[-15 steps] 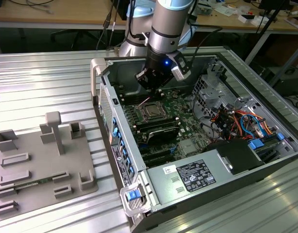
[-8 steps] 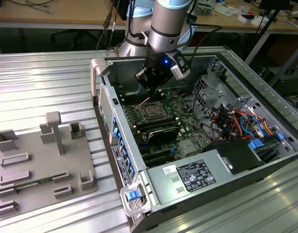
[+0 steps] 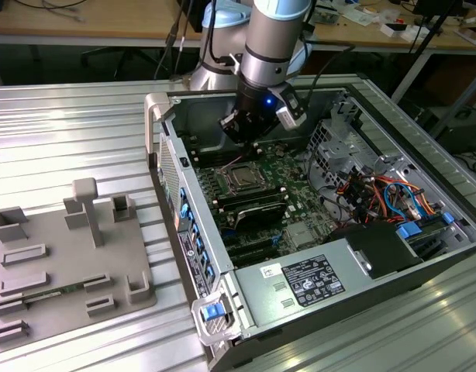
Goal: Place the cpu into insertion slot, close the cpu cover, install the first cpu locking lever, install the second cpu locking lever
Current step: 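Install the first cpu locking lever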
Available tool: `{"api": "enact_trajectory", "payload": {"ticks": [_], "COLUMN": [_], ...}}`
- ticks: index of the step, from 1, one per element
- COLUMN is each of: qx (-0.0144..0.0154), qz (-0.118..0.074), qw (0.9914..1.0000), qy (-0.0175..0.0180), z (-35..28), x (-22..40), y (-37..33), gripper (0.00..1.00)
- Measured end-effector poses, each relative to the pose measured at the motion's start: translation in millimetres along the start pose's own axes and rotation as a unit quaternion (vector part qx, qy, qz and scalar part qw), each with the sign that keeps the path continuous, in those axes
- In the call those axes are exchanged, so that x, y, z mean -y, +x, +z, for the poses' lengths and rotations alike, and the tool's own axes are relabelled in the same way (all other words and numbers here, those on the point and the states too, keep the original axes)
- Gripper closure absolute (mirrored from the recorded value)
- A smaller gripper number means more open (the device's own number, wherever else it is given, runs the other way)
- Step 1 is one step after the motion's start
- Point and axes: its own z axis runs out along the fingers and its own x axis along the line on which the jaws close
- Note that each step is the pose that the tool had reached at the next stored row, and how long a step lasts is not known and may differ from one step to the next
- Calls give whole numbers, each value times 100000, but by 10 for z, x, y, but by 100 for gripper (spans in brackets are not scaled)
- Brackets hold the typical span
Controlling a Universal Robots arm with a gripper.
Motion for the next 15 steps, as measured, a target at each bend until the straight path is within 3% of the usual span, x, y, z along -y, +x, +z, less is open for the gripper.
{"api": "enact_trajectory", "payload": {"ticks": [5, 15], "qx": [-1, 1], "qz": [-119, -128], "qw": [100000, 100000], "qy": [-7, -8], "z": [69, 78], "x": [1, 1], "y": [-20, -20], "gripper": [89, 89]}}
